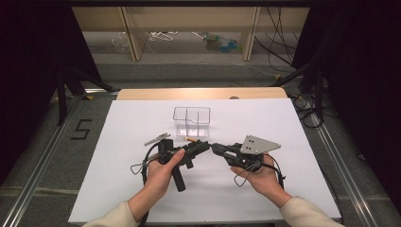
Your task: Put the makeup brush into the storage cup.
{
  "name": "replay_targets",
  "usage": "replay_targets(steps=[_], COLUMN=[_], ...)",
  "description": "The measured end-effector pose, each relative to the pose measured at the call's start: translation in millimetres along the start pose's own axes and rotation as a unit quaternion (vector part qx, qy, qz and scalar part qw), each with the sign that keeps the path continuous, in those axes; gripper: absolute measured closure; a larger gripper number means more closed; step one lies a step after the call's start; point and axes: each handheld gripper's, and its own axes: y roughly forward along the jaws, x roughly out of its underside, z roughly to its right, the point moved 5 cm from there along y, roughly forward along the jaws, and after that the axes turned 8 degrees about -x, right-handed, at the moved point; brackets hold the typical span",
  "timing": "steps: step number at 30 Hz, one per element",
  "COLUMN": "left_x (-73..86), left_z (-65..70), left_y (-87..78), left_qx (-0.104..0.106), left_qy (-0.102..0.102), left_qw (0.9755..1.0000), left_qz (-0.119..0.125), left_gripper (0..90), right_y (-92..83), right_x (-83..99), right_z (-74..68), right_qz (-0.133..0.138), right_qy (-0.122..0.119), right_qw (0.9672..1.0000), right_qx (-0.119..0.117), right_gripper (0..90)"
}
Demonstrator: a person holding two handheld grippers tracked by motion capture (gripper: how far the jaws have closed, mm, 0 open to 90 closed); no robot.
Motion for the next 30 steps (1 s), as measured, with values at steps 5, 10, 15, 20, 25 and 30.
replay_targets(steps=[5,10,15,20,25,30], left_x=[-1.4,-3.9,-6.6,-10.8,-12.8,-15.5], left_z=[1.8,0.5,1.2,1.6,1.2,4.0], left_y=[1.8,0.6,-0.7,-3.1,-4.4,-7.4], left_qx=[0.016,0.019,0.029,0.034,0.036,0.042], left_qy=[-0.024,-0.033,-0.046,-0.054,-0.058,-0.052], left_qw=[0.9995,0.9992,0.9982,0.9973,0.9965,0.9960], left_qz=[0.011,0.015,0.026,0.036,0.047,0.061], left_gripper=[44.5,47.5,48.8,53.7,62.8,76.8], right_y=[-1.0,0.9,1.3,2.2,3.2,6.1], right_x=[0.3,0.9,1.3,2.6,3.5,6.8], right_z=[0.5,0.4,-0.3,-1.4,-3.1,-6.1], right_qz=[0.000,0.006,0.003,-0.001,-0.009,-0.025], right_qy=[0.003,0.001,-0.001,-0.002,-0.011,-0.023], right_qw=[1.0000,1.0000,1.0000,1.0000,0.9999,0.9994], right_qx=[0.005,0.002,-0.001,0.003,0.003,-0.001], right_gripper=[84.5,84.4,84.4,84.4,84.4,84.3])
